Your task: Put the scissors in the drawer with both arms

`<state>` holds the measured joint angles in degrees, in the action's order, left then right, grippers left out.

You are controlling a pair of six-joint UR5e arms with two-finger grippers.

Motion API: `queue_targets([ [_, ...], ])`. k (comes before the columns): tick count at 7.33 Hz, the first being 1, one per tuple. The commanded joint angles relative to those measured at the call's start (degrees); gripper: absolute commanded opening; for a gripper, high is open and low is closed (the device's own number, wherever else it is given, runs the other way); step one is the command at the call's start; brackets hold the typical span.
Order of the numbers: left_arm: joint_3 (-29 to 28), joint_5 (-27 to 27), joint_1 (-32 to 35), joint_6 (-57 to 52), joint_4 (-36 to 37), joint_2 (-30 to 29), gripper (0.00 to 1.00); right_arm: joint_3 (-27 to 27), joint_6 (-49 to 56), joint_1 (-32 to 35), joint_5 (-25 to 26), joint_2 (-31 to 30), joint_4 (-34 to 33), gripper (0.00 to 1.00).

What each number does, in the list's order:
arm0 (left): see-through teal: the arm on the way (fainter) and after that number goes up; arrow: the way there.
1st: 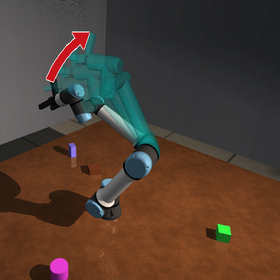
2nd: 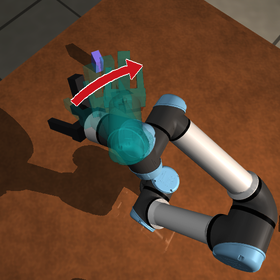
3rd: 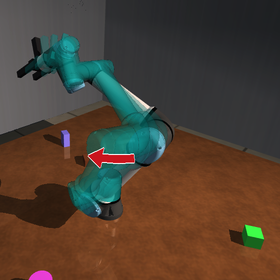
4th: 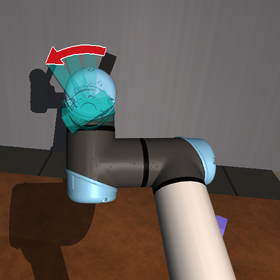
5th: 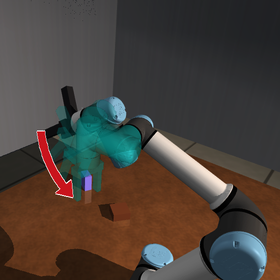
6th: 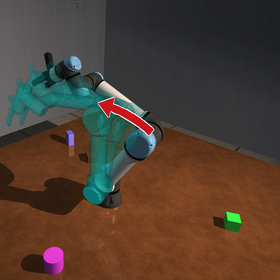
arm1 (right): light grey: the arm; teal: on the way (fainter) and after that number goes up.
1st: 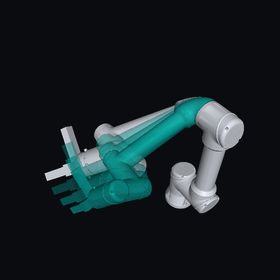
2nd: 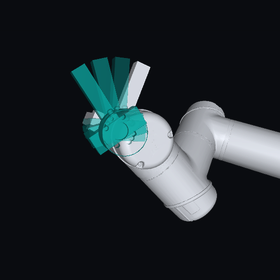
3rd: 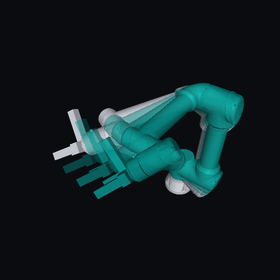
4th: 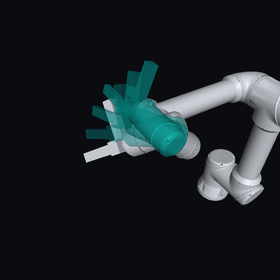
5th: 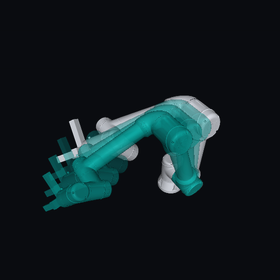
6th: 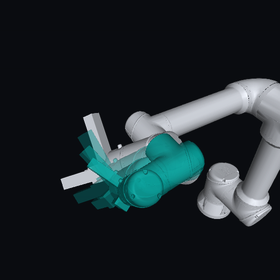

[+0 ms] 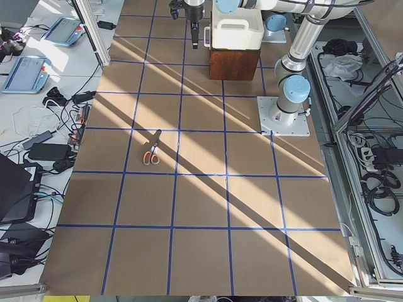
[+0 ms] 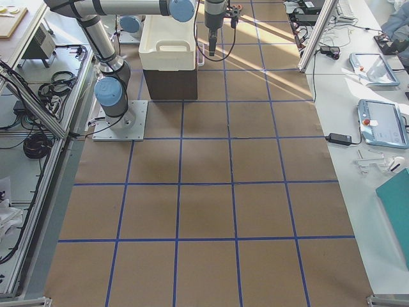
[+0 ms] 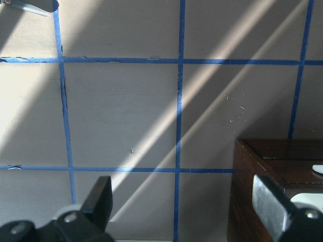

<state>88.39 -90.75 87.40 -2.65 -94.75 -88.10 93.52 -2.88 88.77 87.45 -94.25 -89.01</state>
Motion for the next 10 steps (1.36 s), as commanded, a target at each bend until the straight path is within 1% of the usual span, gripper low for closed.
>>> queue_targets([
  [1, 0.47, 0.74, -6.16, -9.36, 0.35, -1.01, 1.00, -0.17, 1.37, 0.00, 0.44, -0.06, 0.07, 1.00],
  [2, 0.38, 0.57, -8.72, -15.22, 0.44, -1.36, 1.00, -0.18, 4.69, 0.00, 0.36, 0.03, -0.19, 1.00],
  [3, 0.38, 0.31, -11.00, -24.76, 1.75, -2.15, 1.00, -0.18, 6.38, 0.00, 0.53, 0.21, -0.72, 1.00],
  [4, 0.38, 0.13, -13.46, -31.99, 3.59, -3.20, 1.00, -0.70, 10.14, 0.09, -0.17, 2.38, -2.11, 1.00],
  [5, 0.38, 0.13, -15.75, -40.85, 5.26, -4.61, 1.00, -1.92, 10.61, 1.65, -0.78, 6.32, -4.48, 1.00],
  [7, 0.47, -0.13, -19.54, -56.69, 10.79, -8.56, 1.00, -7.00, 10.87, 9.19, -4.81, 15.36, -8.52, 1.00],
  [8, 0.47, -0.13, -20.94, -62.85, 12.90, -10.49, 1.00, -9.12, 13.57, 12.80, -5.00, 18.98, -9.33, 1.00],
  [9, 0.47, -0.05, -22.61, -73.27, 14.75, -13.12, 1.00, -9.49, 25.61, 14.40, -5.62, 20.32, -9.51, 1.00],
  [10, 0.47, -0.22, -23.85, -82.34, 20.34, -16.10, 1.00, -9.49, 35.82, 14.50, -8.93, 21.29, -8.82, 1.00],
])
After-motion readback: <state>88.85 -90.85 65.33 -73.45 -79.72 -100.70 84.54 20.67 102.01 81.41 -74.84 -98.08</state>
